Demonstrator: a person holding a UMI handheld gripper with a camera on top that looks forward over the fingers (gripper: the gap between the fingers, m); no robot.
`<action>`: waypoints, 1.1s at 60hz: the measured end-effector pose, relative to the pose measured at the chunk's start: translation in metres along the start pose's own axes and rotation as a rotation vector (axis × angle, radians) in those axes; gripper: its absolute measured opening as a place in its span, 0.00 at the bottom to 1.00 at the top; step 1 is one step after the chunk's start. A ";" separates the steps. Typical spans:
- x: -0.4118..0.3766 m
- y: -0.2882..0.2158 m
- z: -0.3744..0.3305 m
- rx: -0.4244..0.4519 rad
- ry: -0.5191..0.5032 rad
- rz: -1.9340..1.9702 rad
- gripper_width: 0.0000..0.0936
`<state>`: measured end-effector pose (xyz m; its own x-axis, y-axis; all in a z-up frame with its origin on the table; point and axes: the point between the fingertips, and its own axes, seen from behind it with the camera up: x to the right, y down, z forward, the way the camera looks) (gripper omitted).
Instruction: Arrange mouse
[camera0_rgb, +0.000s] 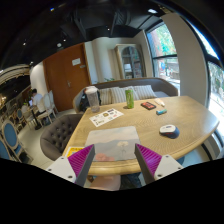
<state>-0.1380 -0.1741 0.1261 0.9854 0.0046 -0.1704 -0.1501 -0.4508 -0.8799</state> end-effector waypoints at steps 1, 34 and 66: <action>0.002 0.000 0.000 0.001 0.004 -0.004 0.89; 0.162 0.020 0.047 -0.020 0.220 -0.101 0.88; 0.303 0.012 0.156 -0.066 0.305 -0.133 0.89</action>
<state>0.1458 -0.0393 -0.0049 0.9763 -0.1952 0.0935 -0.0224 -0.5210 -0.8533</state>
